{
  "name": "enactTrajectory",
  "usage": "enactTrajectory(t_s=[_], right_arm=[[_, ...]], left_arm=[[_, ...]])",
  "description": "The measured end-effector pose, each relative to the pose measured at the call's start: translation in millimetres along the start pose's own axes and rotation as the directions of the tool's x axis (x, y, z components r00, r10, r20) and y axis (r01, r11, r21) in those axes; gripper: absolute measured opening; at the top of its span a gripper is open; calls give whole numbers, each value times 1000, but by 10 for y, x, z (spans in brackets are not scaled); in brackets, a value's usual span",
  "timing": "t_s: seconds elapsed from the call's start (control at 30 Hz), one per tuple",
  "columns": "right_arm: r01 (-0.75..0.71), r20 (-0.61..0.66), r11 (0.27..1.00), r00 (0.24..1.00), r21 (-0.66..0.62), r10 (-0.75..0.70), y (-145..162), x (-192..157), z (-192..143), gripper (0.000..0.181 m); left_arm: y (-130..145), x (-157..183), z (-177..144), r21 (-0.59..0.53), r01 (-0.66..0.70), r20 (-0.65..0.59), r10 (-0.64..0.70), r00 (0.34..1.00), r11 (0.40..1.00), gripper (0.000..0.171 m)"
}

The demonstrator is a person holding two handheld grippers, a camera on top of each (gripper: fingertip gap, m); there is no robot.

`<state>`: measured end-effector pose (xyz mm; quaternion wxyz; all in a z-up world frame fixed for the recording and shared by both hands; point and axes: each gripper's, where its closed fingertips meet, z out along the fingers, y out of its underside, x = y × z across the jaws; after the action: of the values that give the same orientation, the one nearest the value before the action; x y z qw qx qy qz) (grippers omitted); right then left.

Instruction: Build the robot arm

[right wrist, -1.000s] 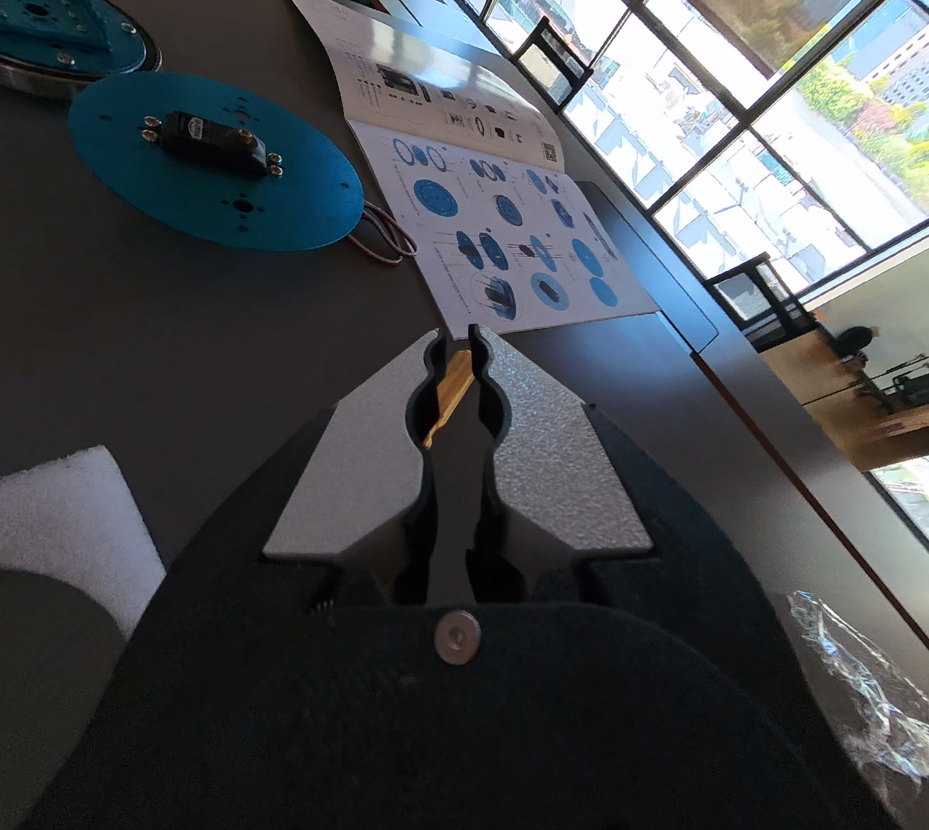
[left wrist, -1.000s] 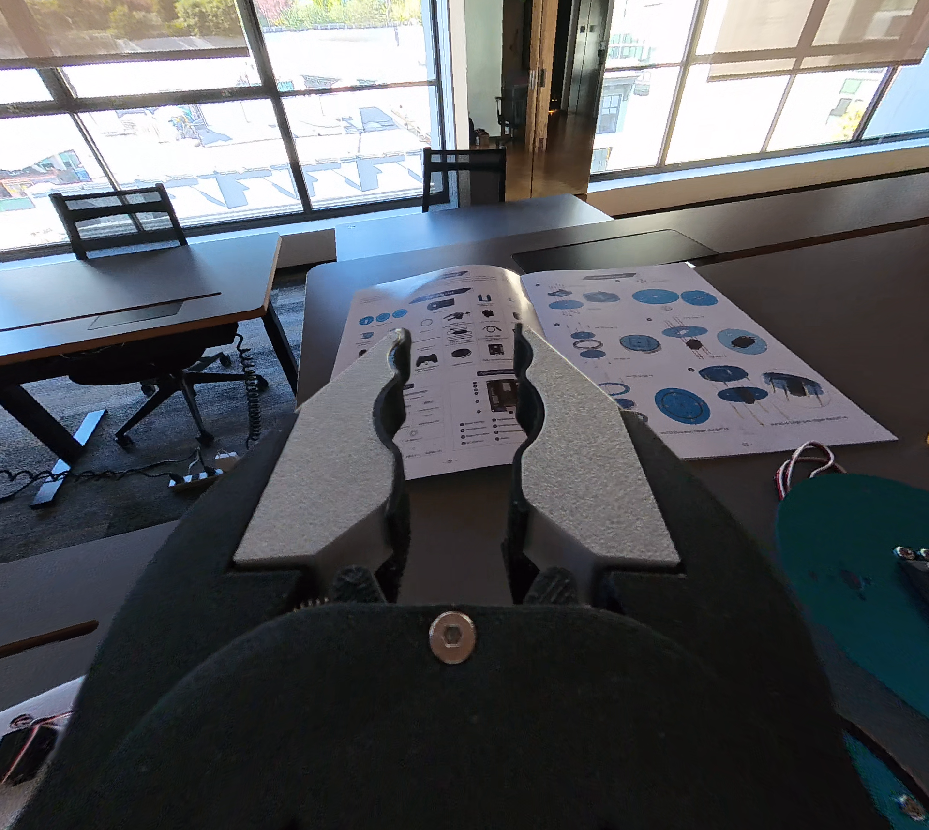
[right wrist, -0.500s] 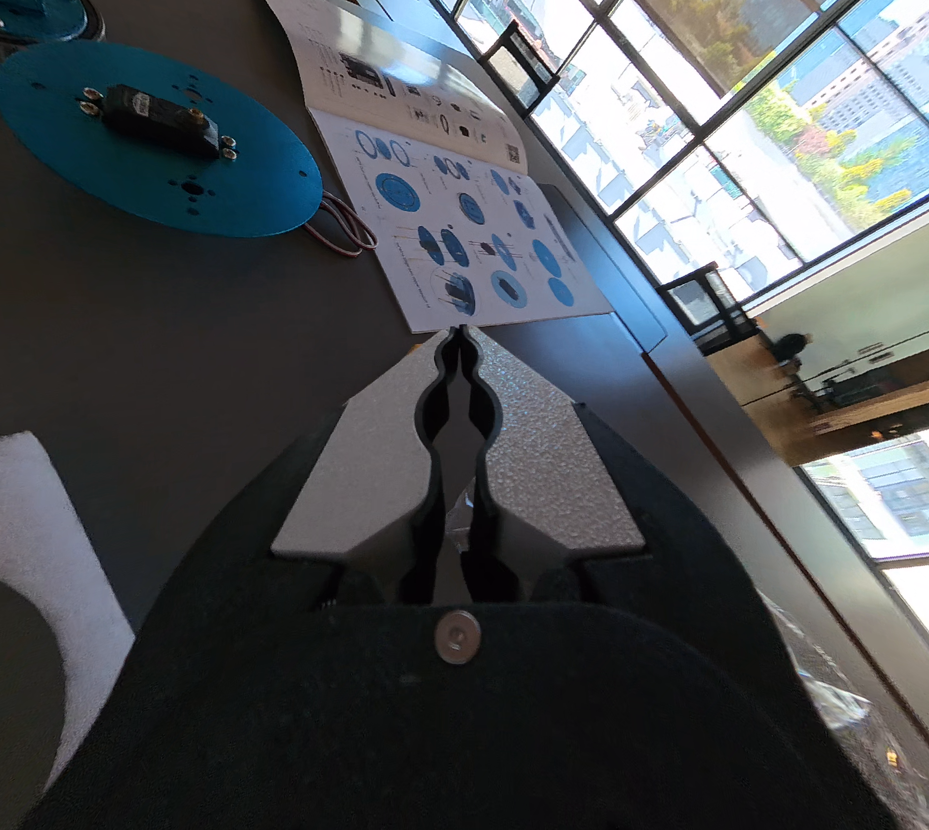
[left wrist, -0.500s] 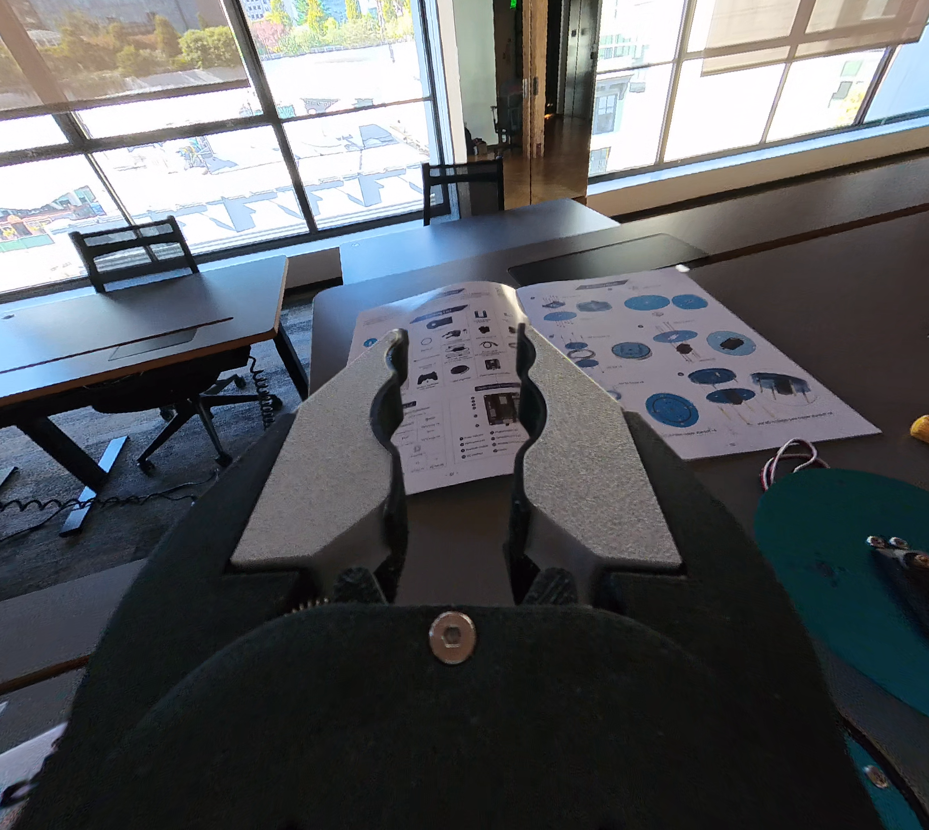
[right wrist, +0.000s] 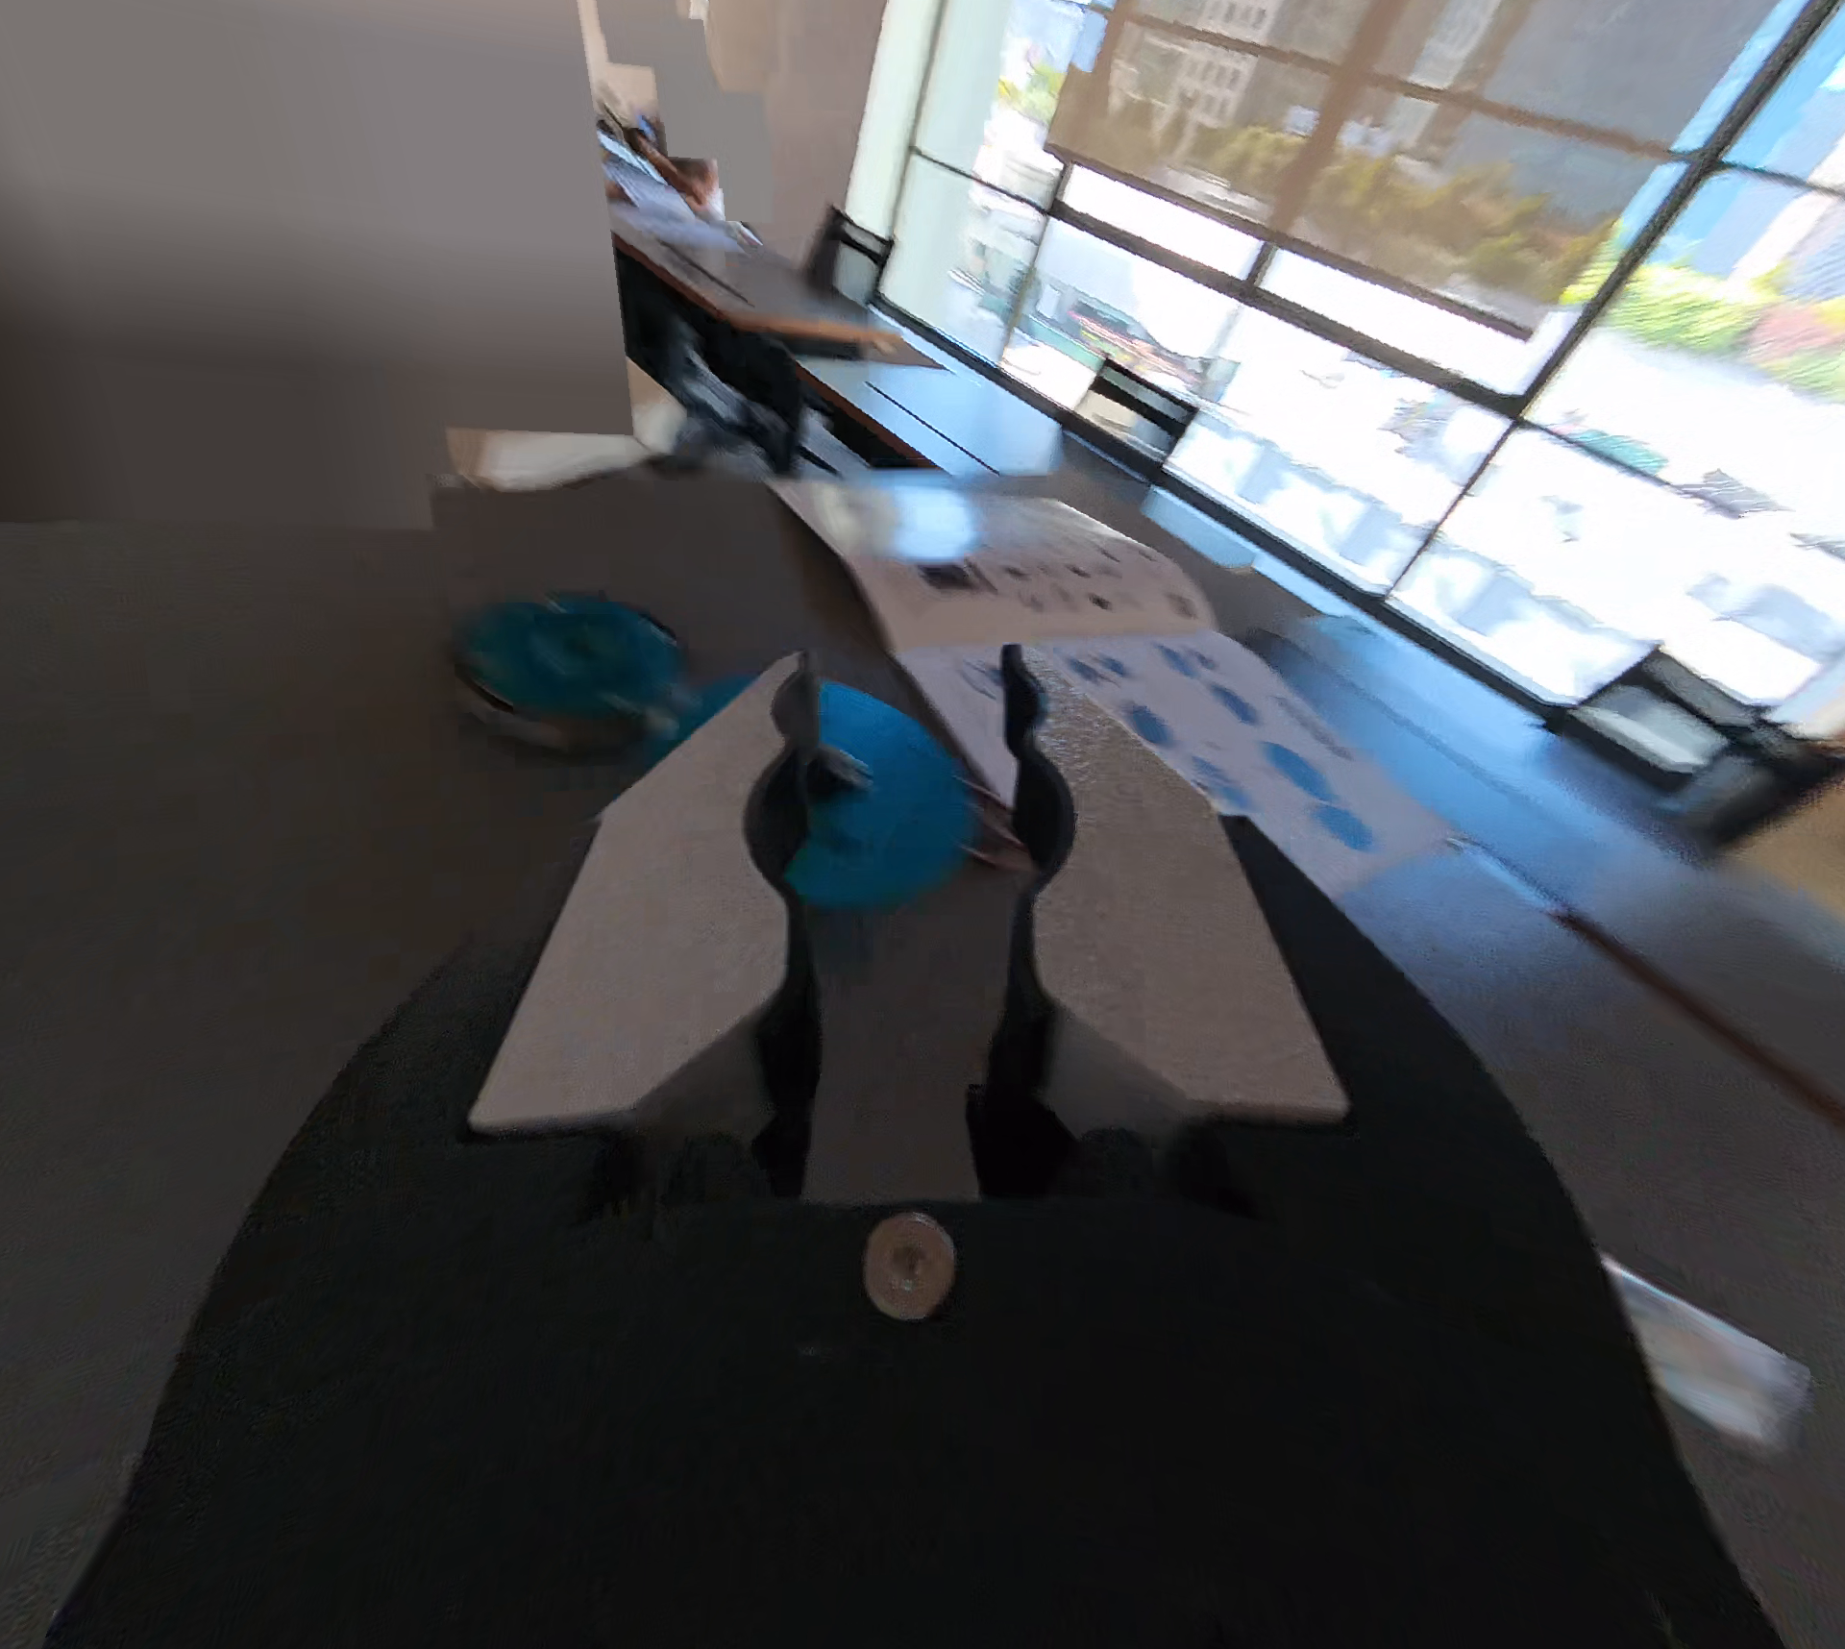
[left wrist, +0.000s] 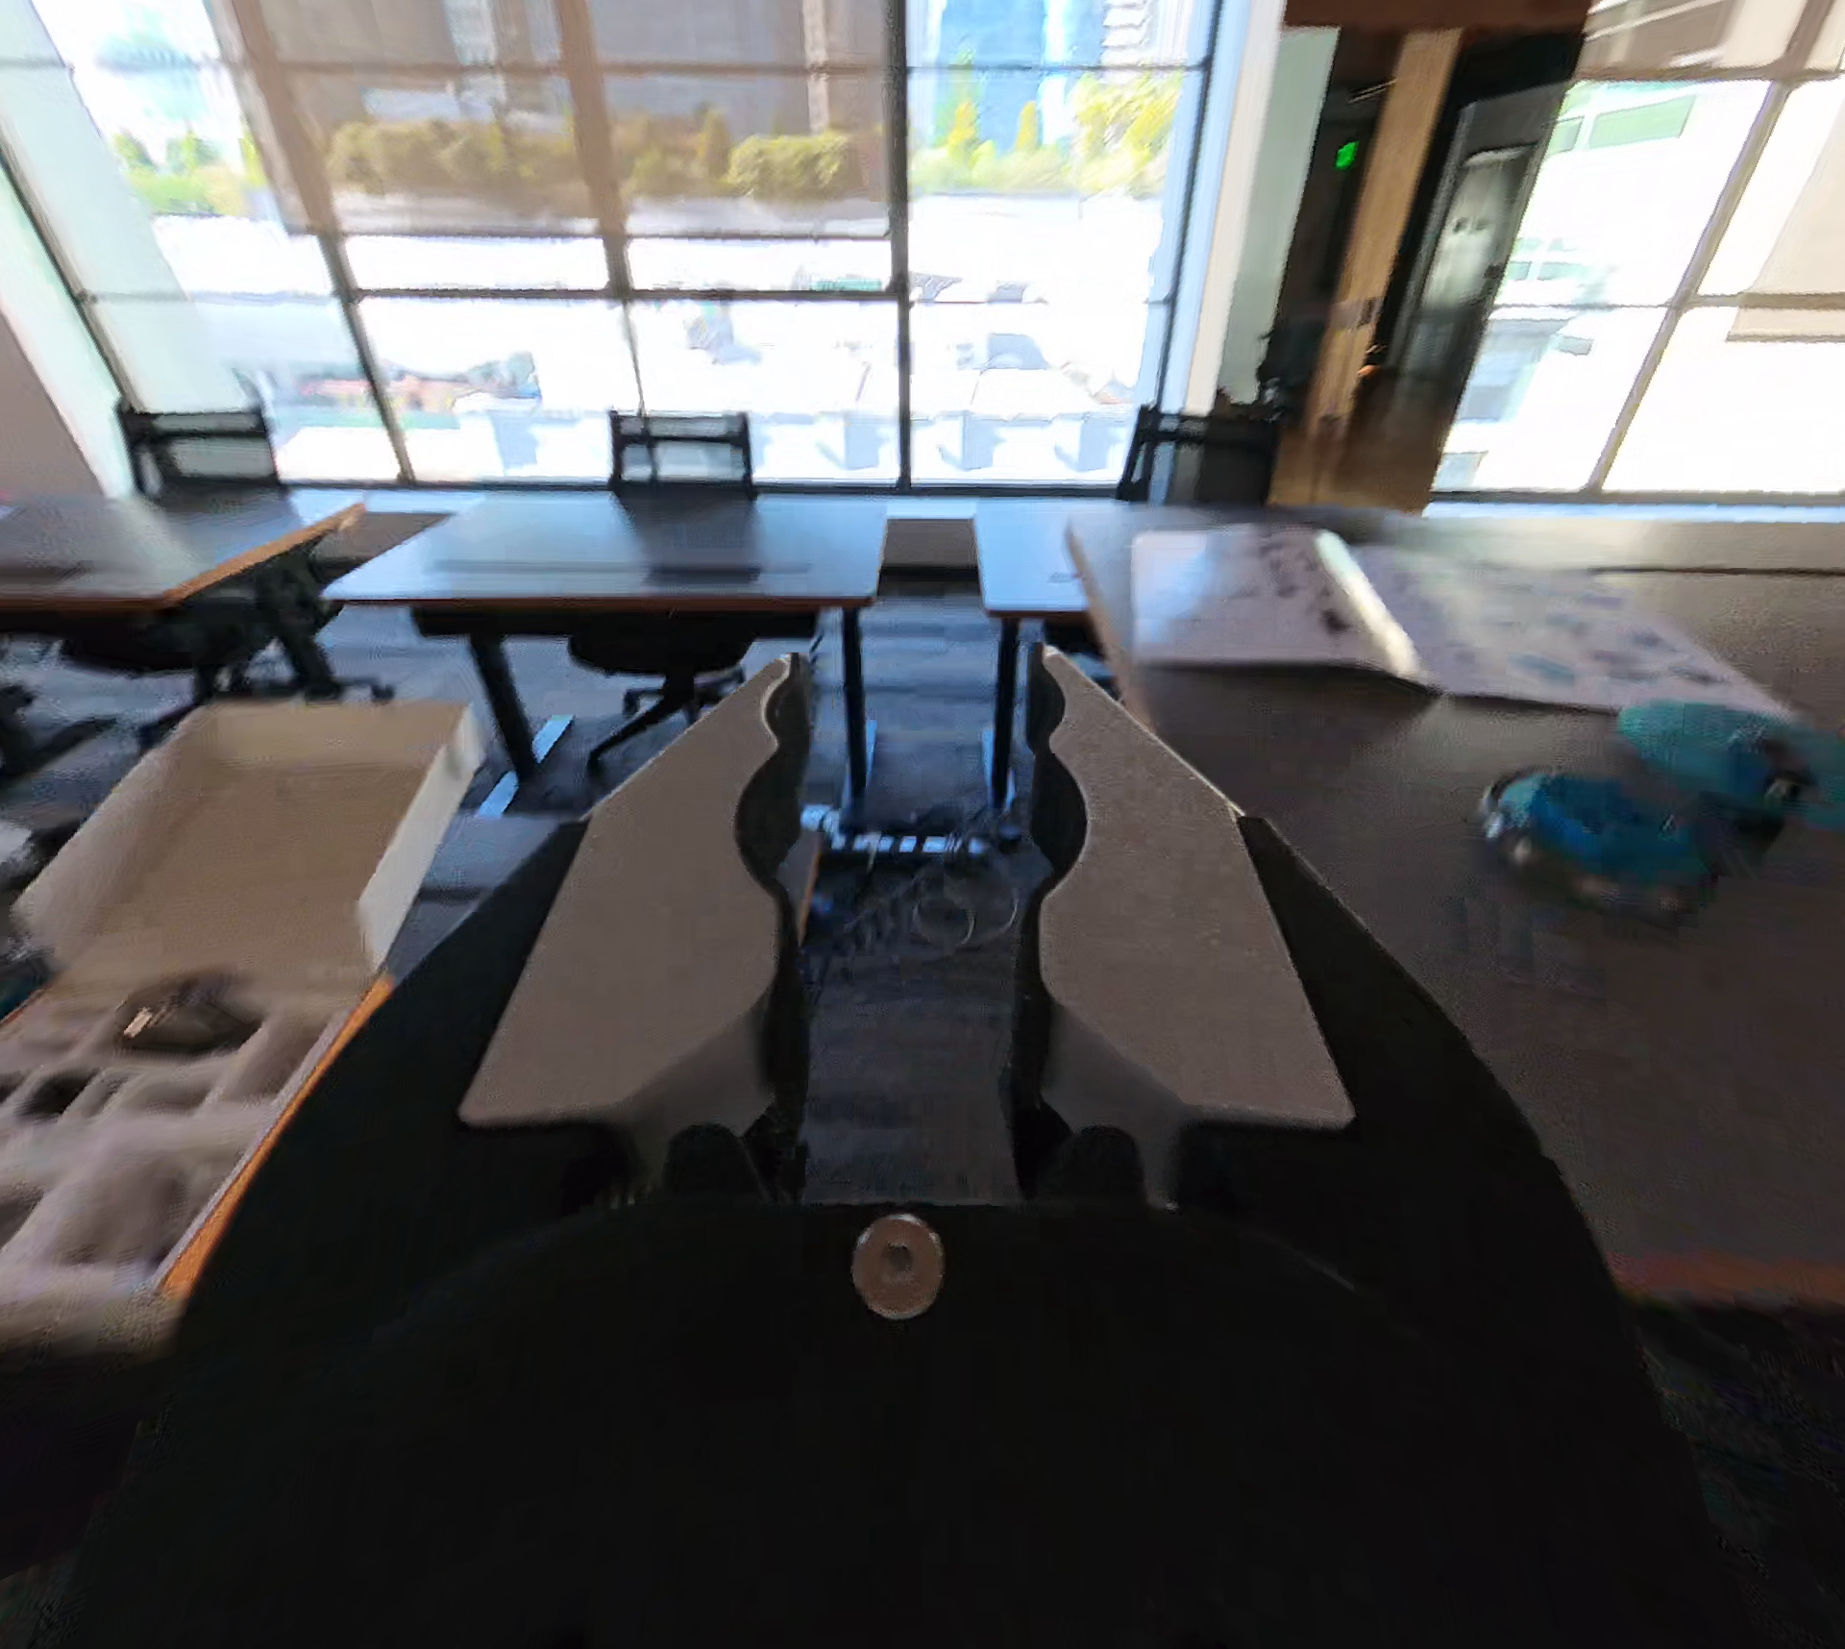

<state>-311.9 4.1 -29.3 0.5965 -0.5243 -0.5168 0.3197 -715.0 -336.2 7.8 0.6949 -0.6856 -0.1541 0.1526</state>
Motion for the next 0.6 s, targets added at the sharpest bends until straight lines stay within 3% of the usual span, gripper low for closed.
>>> enactTrajectory(t_s=[0.07, 0.2, 0.37, 0.5, 0.6], right_arm=[[-103, 115, 992, 989, 77, 93, -259, -555, 182, 51], [-206, 279, 952, 950, 227, 140, -863, -1795, 757, 57], [19, 279, 971, 956, 237, -87, -1209, -3229, 1795, 40], [113, 254, 978, 954, 177, -157, -1254, -3786, 2321, 33], [177, 168, 977, 966, 121, -196, -1289, -3758, 2355, 28]], left_arm=[[376, -527, -544, -92, 34, 60, -28, 998, 995, 42], [997, -1437, -1288, -245, 31, 80, -12, 997, 969, 38], [1254, -2113, -1810, -320, 67, -21, -78, 997, 945, 37], [1592, -2456, -2073, -393, 58, -45, -82, 996, 918, 35], [1883, -2603, -2089, -453, 89, -82, -141, 987, 887, 32]])
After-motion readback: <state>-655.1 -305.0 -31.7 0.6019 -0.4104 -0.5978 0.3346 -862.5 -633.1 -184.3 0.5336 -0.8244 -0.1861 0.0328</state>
